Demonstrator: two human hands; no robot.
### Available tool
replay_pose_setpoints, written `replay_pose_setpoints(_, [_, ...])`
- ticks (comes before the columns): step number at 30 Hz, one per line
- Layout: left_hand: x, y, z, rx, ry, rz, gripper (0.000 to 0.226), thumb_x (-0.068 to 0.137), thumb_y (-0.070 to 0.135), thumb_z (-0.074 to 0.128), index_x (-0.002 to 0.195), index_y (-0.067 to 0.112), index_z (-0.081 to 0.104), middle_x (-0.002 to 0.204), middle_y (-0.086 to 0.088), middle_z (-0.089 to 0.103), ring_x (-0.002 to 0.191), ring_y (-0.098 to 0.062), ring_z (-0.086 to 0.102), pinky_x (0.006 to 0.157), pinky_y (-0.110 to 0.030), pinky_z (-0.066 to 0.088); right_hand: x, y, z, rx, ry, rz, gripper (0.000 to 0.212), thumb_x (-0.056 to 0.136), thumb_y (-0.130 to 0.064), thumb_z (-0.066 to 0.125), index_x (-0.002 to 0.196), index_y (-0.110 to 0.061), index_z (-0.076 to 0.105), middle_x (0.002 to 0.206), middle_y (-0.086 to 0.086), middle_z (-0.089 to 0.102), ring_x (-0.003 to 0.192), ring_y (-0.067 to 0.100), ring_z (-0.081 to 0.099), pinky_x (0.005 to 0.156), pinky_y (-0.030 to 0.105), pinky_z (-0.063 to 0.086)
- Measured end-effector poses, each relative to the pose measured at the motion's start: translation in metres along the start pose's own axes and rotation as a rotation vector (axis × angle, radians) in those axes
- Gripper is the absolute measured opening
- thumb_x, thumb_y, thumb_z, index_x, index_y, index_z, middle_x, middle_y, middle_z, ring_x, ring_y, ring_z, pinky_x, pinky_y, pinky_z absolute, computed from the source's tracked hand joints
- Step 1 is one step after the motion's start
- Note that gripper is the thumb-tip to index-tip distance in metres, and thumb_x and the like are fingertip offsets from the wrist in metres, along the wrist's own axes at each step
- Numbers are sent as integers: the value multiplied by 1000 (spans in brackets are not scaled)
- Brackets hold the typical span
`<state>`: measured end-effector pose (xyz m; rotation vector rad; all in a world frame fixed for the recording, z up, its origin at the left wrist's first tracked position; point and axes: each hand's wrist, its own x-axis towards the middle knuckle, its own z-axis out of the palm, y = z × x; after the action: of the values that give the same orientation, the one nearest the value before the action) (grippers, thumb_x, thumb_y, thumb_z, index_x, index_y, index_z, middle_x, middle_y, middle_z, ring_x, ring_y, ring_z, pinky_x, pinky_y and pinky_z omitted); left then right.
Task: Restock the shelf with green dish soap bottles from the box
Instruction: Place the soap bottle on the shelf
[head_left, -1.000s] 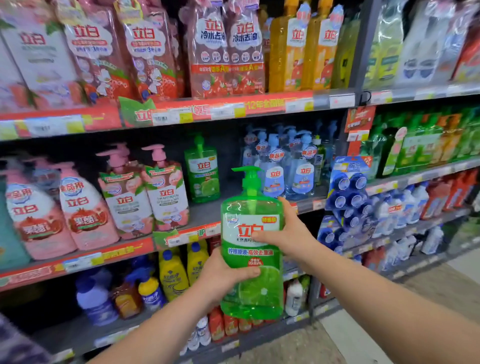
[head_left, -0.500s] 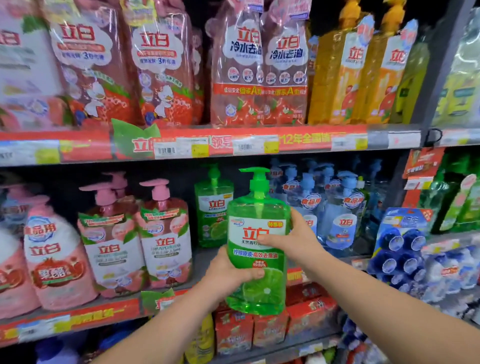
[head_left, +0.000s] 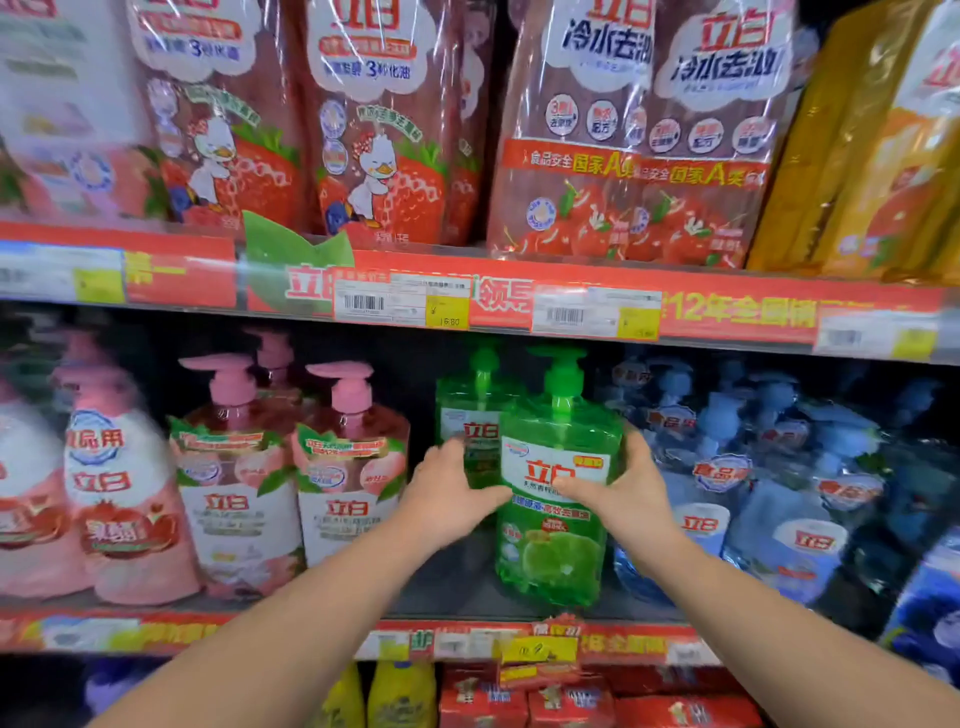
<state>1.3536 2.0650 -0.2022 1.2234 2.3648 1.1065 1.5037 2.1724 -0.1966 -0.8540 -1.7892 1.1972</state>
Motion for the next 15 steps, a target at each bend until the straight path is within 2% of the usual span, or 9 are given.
replay_pose_setpoints(3, [24, 7, -3, 102, 44, -10, 77, 79, 36, 67, 143, 16, 30, 141, -14, 38, 132, -31, 37, 108, -35, 35, 21, 8, -1, -33, -29, -8, 83, 63, 3, 83, 131, -16, 40, 105, 2, 64, 94, 17, 61, 85, 30, 49])
replay_pose_setpoints(6, [49, 16, -6, 192, 87, -48, 74, 79, 38, 67, 140, 17, 34, 146, -16, 31, 134, -34, 31, 109, -35, 32, 37, 17, -1, -31, -52, -5, 87, 64, 5, 81, 136, -13, 36, 102, 6, 64, 97, 23, 64, 83, 30, 49])
replay_pose_setpoints(10, [74, 22, -8, 339, 161, -63, 85, 83, 37, 65, 148, 13, 16, 156, -15, 8, 144, -32, 13, 114, -40, 26, 52, 33, 5, 52, -30, 41, 88, 65, 11, 78, 138, -11, 33, 104, 8, 61, 98, 25, 62, 87, 32, 48])
replay_pose_setpoints(12, [82, 22, -8, 370, 195, -36, 84, 83, 34, 65, 149, 14, 16, 157, -12, 8, 144, -31, 12, 113, -42, 28, 57, 41, 8, 70, -19, 62, 86, 66, 11, 77, 137, -12, 34, 107, 9, 63, 98, 26, 62, 88, 33, 49])
replay_pose_setpoints(15, [91, 20, -5, 355, 128, -8, 89, 83, 32, 65, 151, 16, 10, 158, -11, 12, 145, -33, 10, 115, -46, 25, 64, 43, 7, 81, -63, 91, 89, 69, 10, 75, 141, -16, 29, 113, 6, 60, 101, 22, 59, 90, 34, 48])
